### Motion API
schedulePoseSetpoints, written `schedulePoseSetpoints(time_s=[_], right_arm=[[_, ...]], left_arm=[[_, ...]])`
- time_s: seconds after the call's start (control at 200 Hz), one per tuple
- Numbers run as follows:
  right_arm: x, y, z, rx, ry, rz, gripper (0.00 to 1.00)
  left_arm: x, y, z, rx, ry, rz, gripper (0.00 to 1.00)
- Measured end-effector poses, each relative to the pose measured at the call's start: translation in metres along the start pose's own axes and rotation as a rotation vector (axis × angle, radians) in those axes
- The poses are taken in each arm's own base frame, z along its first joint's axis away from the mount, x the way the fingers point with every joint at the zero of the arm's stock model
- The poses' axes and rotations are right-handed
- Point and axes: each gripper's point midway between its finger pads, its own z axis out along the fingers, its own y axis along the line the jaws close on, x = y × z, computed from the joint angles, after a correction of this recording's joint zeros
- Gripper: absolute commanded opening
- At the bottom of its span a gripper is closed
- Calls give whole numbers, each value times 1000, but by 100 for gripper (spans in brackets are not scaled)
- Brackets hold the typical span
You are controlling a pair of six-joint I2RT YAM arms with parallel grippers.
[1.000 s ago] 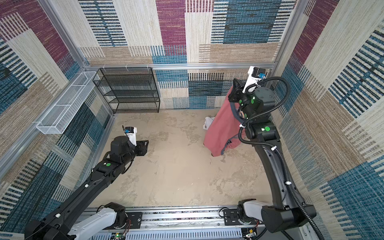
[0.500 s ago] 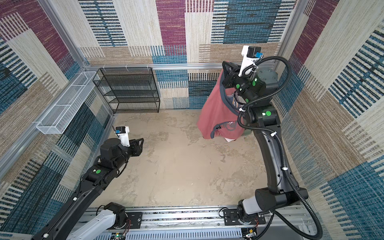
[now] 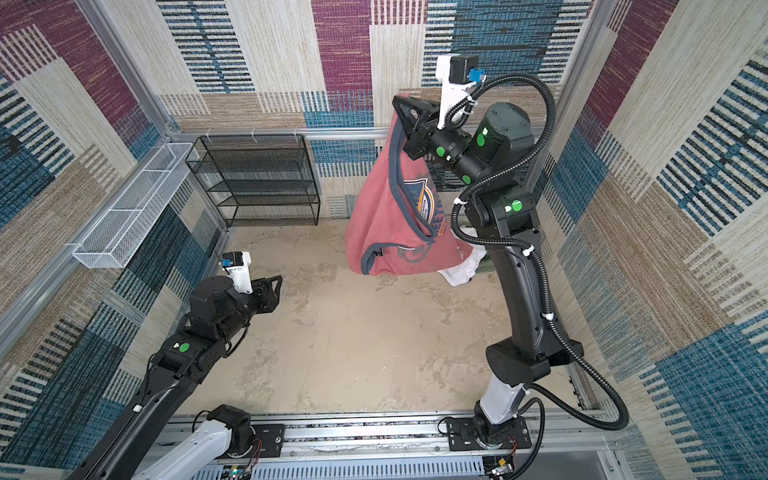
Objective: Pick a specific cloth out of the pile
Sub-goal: 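Lift the red t-shirt high out of the pile with the right gripper, then carry the red t-shirt toward the left gripper with the right arm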
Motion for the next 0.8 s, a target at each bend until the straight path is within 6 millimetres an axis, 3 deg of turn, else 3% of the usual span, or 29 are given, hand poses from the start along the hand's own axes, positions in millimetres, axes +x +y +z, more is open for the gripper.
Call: schedulePoseSetpoints(time_s=[0.341, 0.801], right_arm=[[37, 40, 29, -136, 69, 26, 0], [24, 83, 34, -250, 4, -9, 0]], left_arm=[[-3, 1, -7, -9, -3, 0, 51], [-5, 2, -14, -10, -10, 0, 51]])
